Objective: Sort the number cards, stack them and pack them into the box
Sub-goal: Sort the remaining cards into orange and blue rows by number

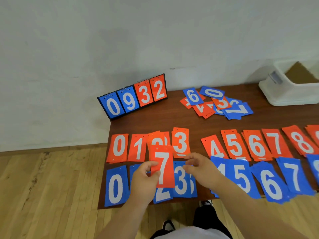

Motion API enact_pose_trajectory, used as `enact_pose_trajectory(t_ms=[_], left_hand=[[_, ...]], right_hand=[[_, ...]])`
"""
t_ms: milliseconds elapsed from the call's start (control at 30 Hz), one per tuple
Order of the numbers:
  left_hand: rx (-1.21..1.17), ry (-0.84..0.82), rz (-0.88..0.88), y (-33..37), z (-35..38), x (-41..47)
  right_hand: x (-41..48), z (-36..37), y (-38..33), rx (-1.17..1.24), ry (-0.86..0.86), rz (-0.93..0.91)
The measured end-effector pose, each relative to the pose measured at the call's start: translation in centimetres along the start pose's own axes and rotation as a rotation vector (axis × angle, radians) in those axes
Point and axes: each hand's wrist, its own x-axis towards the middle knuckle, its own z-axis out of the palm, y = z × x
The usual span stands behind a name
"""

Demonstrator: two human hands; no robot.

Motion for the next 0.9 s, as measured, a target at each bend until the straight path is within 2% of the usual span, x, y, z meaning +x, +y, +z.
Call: enact_pose_trajectory(t_ms=[200,533,667,900], left_hand=[[-0.015,-0.164,0.066,3.4,4.3,-0.1],[0.254,-0.280,0.206,7.1,14.3,1.4],[0.384,-0.303,0.228,9.0,21.9,2.0],[0.431,-0.345,0.263,12.5,38.1,2.7]], right_hand=[[-1.0,-2.4,-0.4,0.243,0.008,-0.069],[-1.0,-11.6,4.6,0.165,0.218,-0.077],[-0.6,-17.6,8.6,0.114,0.313,-0.031],[1.4,-30.4,16.3,-0.014,0.429,0.077]])
